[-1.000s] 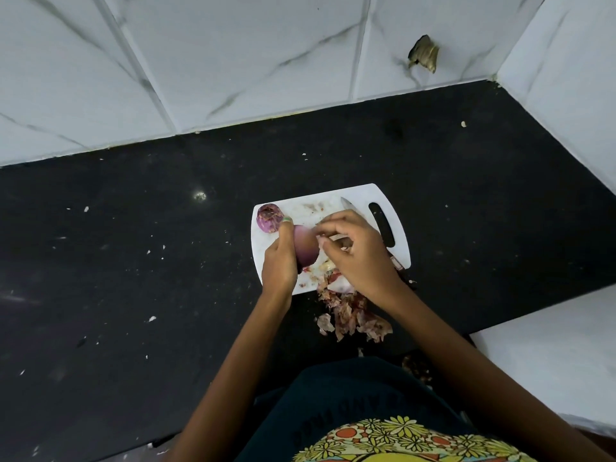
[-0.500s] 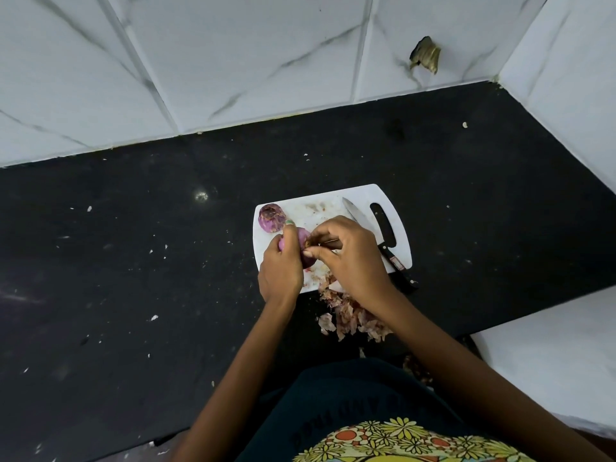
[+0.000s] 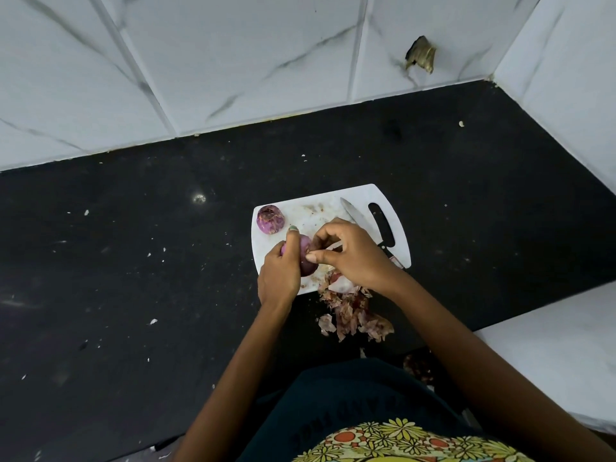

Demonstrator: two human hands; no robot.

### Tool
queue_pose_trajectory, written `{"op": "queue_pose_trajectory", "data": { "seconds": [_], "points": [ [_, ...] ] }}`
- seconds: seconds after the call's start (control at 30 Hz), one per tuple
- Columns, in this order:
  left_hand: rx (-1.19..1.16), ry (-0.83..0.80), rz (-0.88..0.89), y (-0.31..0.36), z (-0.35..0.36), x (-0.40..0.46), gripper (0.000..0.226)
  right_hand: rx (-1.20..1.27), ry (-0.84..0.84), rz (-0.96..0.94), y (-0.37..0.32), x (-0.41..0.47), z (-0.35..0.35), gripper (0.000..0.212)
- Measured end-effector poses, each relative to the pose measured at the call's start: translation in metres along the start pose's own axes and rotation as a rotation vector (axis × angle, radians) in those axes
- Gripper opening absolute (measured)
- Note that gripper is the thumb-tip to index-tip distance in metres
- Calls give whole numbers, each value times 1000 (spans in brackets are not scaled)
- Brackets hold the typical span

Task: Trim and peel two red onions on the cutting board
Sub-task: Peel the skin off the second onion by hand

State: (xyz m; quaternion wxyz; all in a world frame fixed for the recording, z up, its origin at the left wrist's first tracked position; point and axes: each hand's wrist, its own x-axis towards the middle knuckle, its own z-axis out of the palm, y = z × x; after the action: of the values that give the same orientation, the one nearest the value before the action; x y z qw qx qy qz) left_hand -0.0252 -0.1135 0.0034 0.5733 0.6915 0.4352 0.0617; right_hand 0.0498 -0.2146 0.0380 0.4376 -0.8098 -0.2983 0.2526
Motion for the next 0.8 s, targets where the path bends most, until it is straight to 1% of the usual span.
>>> {"op": "queue_pose_trajectory", "data": {
  "seconds": [0.1, 0.17, 0.23, 0.3, 0.33, 0.37, 0.4, 0.47, 0.53, 0.63, 0.7, 0.8],
  "points": [
    [-76, -43, -12, 3, -4, 1, 50, 114, -1, 61, 5, -1, -7, 9],
    [-148, -88, -66, 7, -6, 2, 47, 129, 35, 99, 11, -3, -10, 10],
    [-178, -130, -97, 7, -8, 4, 49, 13, 55, 111, 18, -5, -11, 10],
    [-183, -145, -97, 6, -6, 4, 52, -148, 35, 83, 21, -7, -9, 21],
    [-185, -143, -98, 6, -5, 3, 53, -187, 42, 65, 21, -9, -7, 27],
    [-187, -137, -98, 6, -4, 3, 54, -203, 74, 46, 19, -9, -6, 27],
    [-189, -124, -92, 6, -3, 3, 54, -188, 121, 20, 17, -10, -5, 20],
    [-171, -77, -60, 6, 0, 2, 55, -77, 182, -25, 10, -11, -2, 3],
    [-159, -20, -38, 5, 3, 1, 56, 1, 186, -64, 6, -12, 3, 15],
    [-144, 35, -13, 1, 5, 1, 59, -87, 217, -168, 4, -12, 14, 22],
    [-143, 60, -9, 0, 7, 1, 62, -141, 271, -238, 4, -12, 20, 23],
    [-166, 98, -36, 0, 8, -1, 66, -207, 380, -333, 6, -13, 28, 17]
  ]
}}
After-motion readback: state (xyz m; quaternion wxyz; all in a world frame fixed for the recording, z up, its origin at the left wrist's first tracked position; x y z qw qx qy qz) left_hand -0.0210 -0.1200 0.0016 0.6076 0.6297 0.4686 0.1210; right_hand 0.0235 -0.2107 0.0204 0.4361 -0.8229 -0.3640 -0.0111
